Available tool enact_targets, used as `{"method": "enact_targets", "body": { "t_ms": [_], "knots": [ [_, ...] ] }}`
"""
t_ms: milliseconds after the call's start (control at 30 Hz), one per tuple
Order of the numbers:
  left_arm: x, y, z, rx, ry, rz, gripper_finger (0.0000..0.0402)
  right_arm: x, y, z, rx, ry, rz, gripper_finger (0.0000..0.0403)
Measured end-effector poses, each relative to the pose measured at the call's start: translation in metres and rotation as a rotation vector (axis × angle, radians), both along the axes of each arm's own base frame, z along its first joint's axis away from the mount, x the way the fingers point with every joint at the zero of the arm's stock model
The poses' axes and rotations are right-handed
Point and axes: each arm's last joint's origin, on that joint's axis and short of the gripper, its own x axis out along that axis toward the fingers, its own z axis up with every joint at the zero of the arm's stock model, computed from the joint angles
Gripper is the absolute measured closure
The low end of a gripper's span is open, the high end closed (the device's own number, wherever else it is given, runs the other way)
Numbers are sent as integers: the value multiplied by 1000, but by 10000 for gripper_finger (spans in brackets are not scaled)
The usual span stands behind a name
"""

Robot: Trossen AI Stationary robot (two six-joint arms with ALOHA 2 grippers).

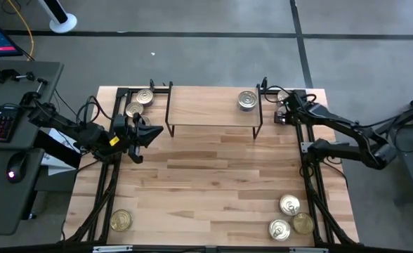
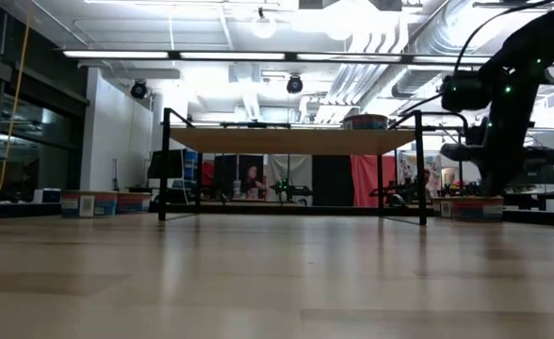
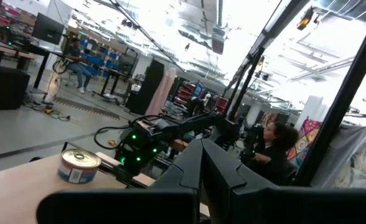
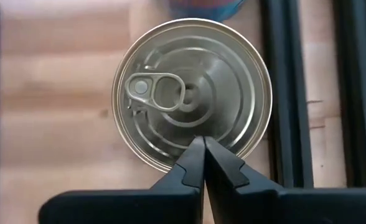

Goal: Stack canned seafood by type on shelf
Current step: Stack the blue tuna can on top of the blue tuna can on the shelf

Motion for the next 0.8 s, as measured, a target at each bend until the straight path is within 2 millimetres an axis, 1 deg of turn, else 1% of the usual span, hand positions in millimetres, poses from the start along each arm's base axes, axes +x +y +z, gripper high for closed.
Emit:
{"method": "enact_targets", "body": {
  "t_ms": [67,200,467,800],
  "knots": [
    [0,0,0,1,0,1,401,-1,4,-1,45,14,48,403],
    [0,0,0,2,2,2,401,2,10,0,87,11,90,403],
    [1,0,-2,13,26,2,401,15,29,1,202,-119,154,403],
    [1,0,-4,22,46,2,401,31,54,1,263,-107,296,403]
  ]
}}
